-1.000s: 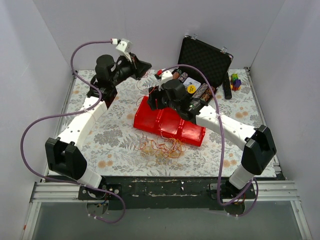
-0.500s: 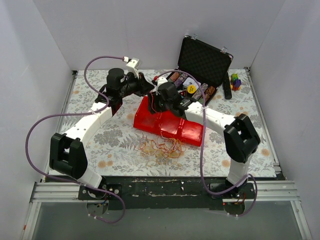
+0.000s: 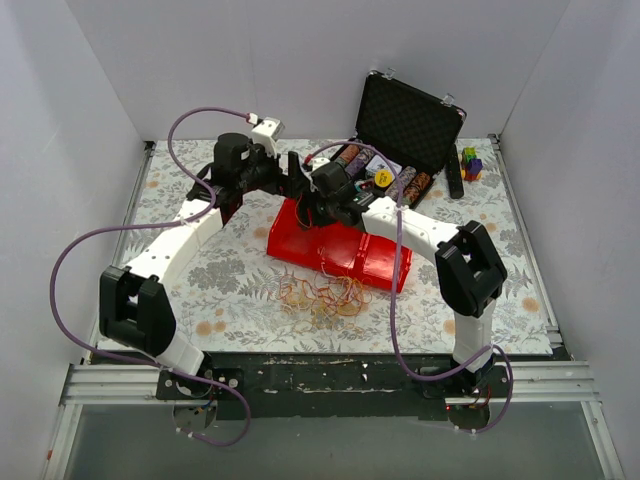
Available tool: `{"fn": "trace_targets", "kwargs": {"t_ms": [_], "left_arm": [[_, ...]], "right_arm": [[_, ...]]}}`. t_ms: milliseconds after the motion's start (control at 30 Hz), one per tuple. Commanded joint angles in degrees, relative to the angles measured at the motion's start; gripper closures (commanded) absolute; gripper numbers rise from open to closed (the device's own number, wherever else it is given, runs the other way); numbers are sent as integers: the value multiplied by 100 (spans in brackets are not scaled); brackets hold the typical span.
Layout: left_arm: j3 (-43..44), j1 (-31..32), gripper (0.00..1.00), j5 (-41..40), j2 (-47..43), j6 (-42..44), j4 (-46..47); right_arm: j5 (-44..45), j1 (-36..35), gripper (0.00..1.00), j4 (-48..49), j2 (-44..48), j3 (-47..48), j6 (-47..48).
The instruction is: Untangle the cables
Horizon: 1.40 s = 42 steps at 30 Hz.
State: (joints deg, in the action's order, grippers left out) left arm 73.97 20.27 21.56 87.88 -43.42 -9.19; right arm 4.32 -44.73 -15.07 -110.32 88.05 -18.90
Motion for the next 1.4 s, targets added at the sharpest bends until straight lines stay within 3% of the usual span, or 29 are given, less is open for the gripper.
{"fn": "trace_targets", "kwargs": {"t_ms": [0, 200, 433, 600, 900, 1167, 1367], "left_arm": [[679, 161, 8, 77, -367, 106, -504], [768, 161, 3, 531, -1148, 149, -1005], [39, 161, 7, 770, -2309, 220, -1164], [-550, 161, 12, 1000, -2530, -26, -1155], [-1297, 161, 18, 947, -2592, 158, -856], [-1096, 152, 21, 586, -2609, 185, -760], [-1148, 65, 23, 226, -2723, 202, -830]], "right_arm": [[193, -18, 26, -240, 424, -8, 26], [175, -27, 28, -1006, 231, 580, 158], [903, -299, 31, -2807, -1104, 2312, 308], [948, -317, 27, -2396, -807, 1769, 220], [1063, -396, 25, -2739, -535, 1514, 158], [729, -405, 25, -2545, 54, 1461, 316], [228, -405, 31, -2247, 476, 1066, 141]]}}
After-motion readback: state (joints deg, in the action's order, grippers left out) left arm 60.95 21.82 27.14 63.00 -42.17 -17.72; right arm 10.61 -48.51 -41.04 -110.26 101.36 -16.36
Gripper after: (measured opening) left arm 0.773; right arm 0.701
